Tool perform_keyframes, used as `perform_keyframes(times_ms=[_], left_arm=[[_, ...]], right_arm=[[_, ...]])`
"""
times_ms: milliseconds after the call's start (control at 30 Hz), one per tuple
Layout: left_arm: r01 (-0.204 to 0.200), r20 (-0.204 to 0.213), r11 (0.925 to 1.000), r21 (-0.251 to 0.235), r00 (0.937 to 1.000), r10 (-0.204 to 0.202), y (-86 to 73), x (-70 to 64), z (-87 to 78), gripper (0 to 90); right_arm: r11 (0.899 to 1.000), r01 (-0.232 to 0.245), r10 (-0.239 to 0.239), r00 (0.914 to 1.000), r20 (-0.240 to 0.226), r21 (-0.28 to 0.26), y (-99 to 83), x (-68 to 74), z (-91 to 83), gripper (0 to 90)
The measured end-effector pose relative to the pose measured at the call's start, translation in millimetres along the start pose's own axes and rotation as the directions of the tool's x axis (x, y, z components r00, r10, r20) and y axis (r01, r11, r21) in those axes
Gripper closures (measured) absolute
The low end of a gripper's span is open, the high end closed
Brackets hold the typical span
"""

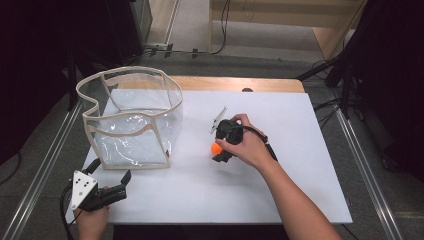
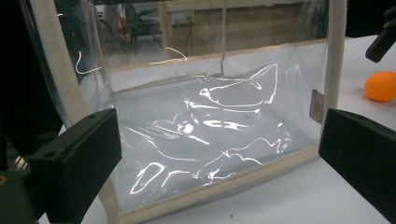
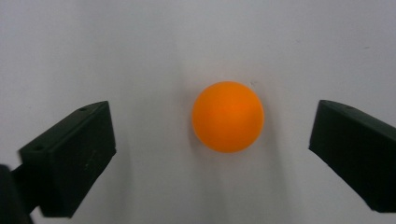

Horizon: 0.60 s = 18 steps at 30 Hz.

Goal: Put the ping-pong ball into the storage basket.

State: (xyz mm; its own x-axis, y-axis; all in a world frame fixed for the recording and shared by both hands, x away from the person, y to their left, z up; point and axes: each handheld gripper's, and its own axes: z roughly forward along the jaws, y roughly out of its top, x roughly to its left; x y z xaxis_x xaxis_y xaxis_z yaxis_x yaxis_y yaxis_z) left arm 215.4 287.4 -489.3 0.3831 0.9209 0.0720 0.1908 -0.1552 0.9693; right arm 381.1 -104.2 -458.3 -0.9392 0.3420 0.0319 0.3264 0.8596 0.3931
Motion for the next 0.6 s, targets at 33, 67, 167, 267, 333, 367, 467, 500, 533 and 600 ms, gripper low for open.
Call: perform_keyframes(times_ms=[33,67,167,267,333,367,467,500,533,600], left_arm=[[0.0,0.0,1.0,0.0,1.0,0.0,0.0,0.0,0.0,0.0],[0.0,0.001,1.0,0.0,1.0,0.0,0.0,0.1,-0.1,0.0],[0.001,0.001,1.0,0.0,1.0,-0.001,0.0,0.2,-0.1,0.0],[0.001,0.002,1.0,-0.001,1.0,-0.001,0.0,0.2,-0.1,0.0],[0.001,0.002,1.0,-0.001,1.0,-0.001,-0.1,0.2,-0.1,0.0],[0.001,0.002,1.0,-0.001,1.0,-0.001,0.0,0.2,-0.2,0.0],[0.001,0.002,1.0,-0.001,1.0,-0.001,0.0,0.2,-0.2,0.0],[0.0,0.002,1.0,-0.001,1.0,0.0,0.0,0.3,-0.2,0.0],[0.001,0.002,1.0,-0.001,1.0,-0.001,-0.1,0.3,-0.2,0.0],[0.001,0.003,1.0,-0.001,1.0,-0.001,-0.1,0.4,-0.2,0.0]], right_arm=[[1.0,0.001,-0.001,1.0,0.004,0.005,0.4,0.0,0.5,7.6],[1.0,0.012,-0.012,0.9999,0.003,0.002,0.6,-0.6,1.7,7.6],[1.0,0.003,-0.003,1.0,-0.004,0.009,1.8,-0.5,3.6,8.8],[1.0,0.004,-0.005,0.9999,0.009,0.024,2.9,-2.1,6.5,11.7],[1.0,0.003,-0.003,0.9999,0.014,0.027,3.0,-2.6,6.8,12.0],[1.0,-0.009,0.008,0.9999,0.014,0.024,3.1,-2.8,7.5,13.1],[1.0,-0.018,0.017,0.9996,0.022,0.025,3.1,-5.5,9.5,21.7],[1.0,-0.018,0.017,0.9996,0.022,0.025,3.1,-5.5,9.5,21.7],[0.999,-0.026,0.025,0.9994,0.022,0.03,3.4,-5.0,9.6,22.6],[0.999,-0.027,0.026,0.9994,0.023,0.034,4.1,-4.8,10.6,24.7]])
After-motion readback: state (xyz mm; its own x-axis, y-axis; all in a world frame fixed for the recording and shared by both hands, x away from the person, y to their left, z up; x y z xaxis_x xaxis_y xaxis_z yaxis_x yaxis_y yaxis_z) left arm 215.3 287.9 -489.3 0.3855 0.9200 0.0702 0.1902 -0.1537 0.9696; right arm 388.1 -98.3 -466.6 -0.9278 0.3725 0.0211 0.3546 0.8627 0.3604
